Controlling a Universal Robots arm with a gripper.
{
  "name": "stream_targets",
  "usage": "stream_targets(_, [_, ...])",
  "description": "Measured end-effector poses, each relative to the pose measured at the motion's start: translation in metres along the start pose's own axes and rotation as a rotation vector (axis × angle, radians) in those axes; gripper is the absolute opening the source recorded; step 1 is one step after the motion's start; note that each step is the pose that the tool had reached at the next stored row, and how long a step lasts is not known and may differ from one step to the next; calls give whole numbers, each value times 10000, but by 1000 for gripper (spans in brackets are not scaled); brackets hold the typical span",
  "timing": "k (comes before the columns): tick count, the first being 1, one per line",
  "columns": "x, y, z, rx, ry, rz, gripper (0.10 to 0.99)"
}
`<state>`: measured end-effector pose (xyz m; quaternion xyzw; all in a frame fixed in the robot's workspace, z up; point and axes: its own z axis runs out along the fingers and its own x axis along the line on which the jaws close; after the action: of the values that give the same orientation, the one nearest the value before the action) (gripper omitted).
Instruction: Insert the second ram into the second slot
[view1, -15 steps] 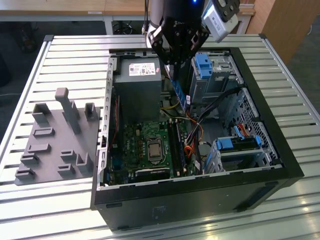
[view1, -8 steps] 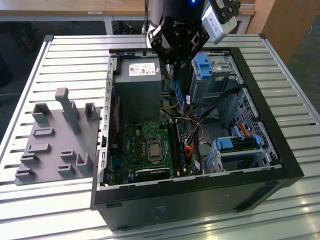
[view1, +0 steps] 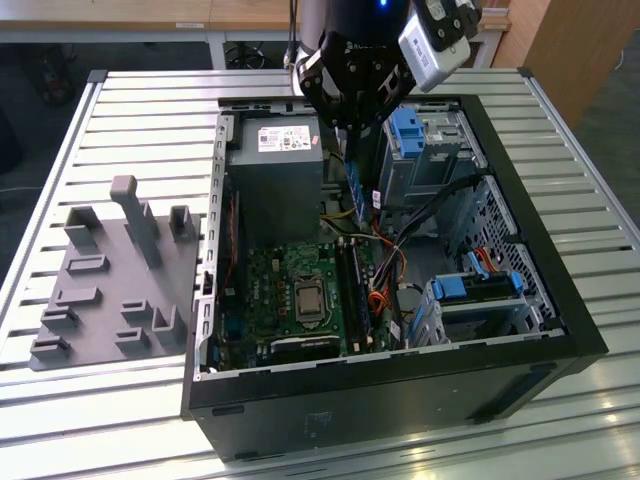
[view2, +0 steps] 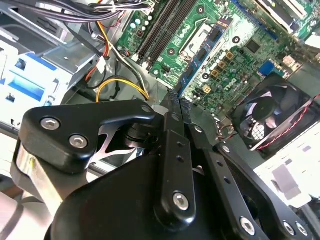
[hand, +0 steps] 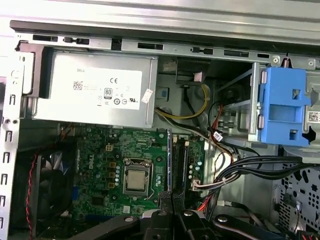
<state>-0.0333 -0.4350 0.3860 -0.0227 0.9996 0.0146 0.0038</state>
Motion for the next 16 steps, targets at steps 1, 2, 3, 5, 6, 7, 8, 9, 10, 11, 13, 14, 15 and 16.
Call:
stream_targets(1, [0,0,2,0,-2,66,122])
stream_targets(2, [0,0,6,-1,-3,87,122])
stream_targets(3, [0,-1,10,0,-3,88,122])
stream_targets(5, [0,-1,20,1,-3,90,122])
stream_targets(6, [0,-1,24,1,-2,91,122])
stream_targets(7, [0,-1,29,1,-3,97,122])
stream_targets(8, [0,-1,34,2,-3,117,122])
stream_targets(9, [0,-1,40,7,-5,188,122])
stream_targets(10, [0,-1,45,12,-8,304,122])
stream_targets(11, [1,-2,51,15,-12,442,122])
stream_targets(13, [1,-2,65,29,-20,733,122])
stream_targets(14, [1,-2,72,37,-24,881,122])
stream_targets(15, [1,-3,81,45,-28,1032,122])
stream_targets(16, [1,-3,89,51,-32,1155,122])
